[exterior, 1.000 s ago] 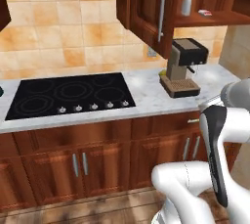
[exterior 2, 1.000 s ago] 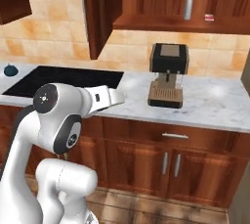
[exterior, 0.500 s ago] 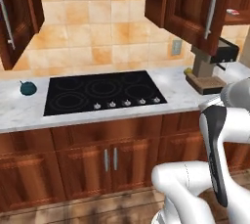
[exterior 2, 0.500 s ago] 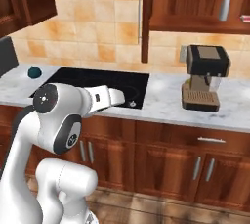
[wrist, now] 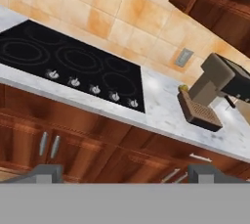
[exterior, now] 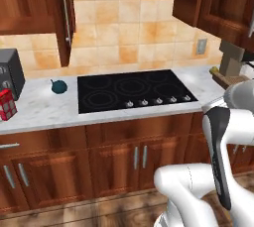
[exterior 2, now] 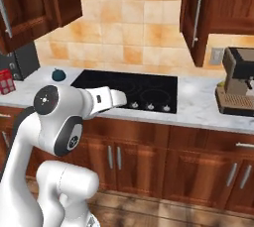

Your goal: Pick the bar and boxed food from the counter and place them in the cabinets closest to them.

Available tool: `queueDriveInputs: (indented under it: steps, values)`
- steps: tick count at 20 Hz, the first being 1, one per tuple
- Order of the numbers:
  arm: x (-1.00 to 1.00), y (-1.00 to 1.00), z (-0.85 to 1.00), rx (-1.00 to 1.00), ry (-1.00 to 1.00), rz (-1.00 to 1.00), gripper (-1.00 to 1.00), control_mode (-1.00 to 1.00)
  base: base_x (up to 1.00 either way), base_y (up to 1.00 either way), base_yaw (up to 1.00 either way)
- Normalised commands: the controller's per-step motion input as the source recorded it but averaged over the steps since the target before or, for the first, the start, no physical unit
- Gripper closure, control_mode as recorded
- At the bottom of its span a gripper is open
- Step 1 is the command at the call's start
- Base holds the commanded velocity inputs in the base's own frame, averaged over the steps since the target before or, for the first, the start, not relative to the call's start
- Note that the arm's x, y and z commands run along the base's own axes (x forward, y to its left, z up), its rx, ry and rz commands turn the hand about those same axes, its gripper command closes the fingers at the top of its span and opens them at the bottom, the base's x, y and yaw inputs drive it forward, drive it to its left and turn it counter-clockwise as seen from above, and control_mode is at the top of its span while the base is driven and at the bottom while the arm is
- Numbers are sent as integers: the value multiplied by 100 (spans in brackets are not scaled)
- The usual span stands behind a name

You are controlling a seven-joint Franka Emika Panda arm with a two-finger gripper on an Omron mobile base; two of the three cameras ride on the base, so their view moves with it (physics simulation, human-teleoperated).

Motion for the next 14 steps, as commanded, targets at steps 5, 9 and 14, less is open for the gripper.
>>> queueDriveInputs:
  steps: [5, 9, 14]
  values:
    - [0, 0, 0, 0, 0, 0, -100, 100, -19, 69, 0]
    - [0, 0, 0, 0, 0, 0, -100, 100, -18, 69, 0]
    - [0, 0, 0, 0, 0, 0, -100, 100, -20, 69, 0]
